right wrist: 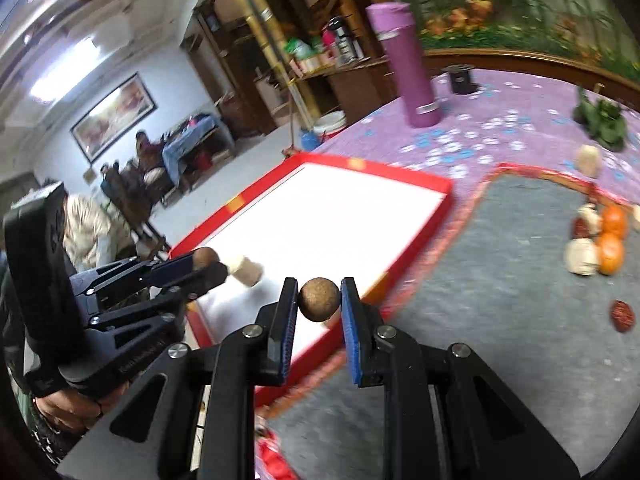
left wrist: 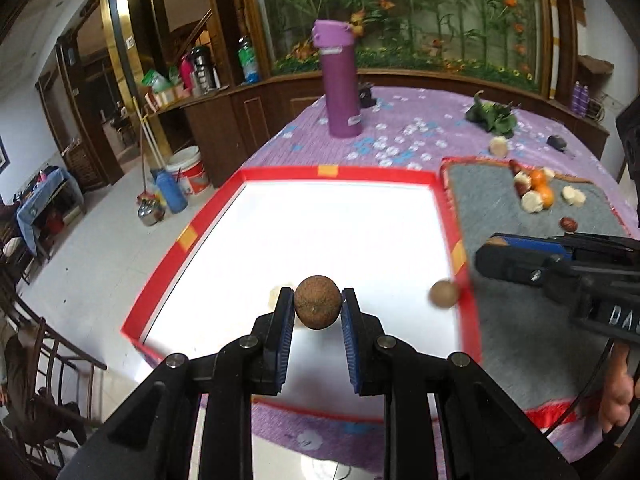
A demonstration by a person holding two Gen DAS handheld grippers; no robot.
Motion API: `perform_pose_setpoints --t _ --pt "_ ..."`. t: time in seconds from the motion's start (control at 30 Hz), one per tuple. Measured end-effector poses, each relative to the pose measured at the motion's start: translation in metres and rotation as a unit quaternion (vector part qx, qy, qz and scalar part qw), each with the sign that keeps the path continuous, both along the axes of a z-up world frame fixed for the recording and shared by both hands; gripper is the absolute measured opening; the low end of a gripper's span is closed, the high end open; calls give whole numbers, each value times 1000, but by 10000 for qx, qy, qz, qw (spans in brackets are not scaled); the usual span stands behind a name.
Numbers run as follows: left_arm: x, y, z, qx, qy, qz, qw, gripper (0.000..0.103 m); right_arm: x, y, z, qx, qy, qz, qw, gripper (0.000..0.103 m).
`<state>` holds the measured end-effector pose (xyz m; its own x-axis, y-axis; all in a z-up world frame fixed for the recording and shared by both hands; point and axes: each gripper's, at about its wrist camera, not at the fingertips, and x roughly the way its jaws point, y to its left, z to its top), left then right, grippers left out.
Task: Organize fruits
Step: 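Carry both longans over the white tray and open both tools, then grasp an orange with the right tool while the left tool reaches the other orange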
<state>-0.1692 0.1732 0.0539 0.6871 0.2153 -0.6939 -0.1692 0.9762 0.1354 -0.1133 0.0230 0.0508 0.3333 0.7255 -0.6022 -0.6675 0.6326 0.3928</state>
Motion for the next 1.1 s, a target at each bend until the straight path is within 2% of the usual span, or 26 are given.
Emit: perform_pose_setpoints --t 0.27,0.33,0.37,0.4,0.47,0.5,0.63,0.77,1.03,1.1 --pt "-3 12 -11 81 111 191 9997 23 -10 37 -17 -289 14 271 9992 24" --pt "-4 17 -13 49 151 256 9995 38 -9 40 -18 -296 26 281 9992 24" --pt "-5 19 -13 49 163 322 9993 59 -9 40 -18 -285 59 292 9991 29" --pt "-5 20 -13 75 132 373 9992 72 -10 40 -17 -265 67 276 9992 34" --pt "-8 20 -10 152 43 424 9990 73 -10 37 -15 -191 25 241 9995 50" --pt "-8 20 -9 177 39 423 9989 73 -10 35 -13 -140 -5 220 9997 52" --pt "-8 18 -7 174 35 383 9991 74 -7 20 -8 0 -67 37 10000 52" --pt "-5 7 -11 157 97 191 9996 75 3 -3 -9 89 68 -240 9997 53" --pt "-5 -18 -8 216 129 -154 9996 75 28 -65 -5 279 202 -907 9953 53" --pt "-8 -21 -4 235 91 -192 9995 78 36 -84 -3 267 168 -1149 9929 53"
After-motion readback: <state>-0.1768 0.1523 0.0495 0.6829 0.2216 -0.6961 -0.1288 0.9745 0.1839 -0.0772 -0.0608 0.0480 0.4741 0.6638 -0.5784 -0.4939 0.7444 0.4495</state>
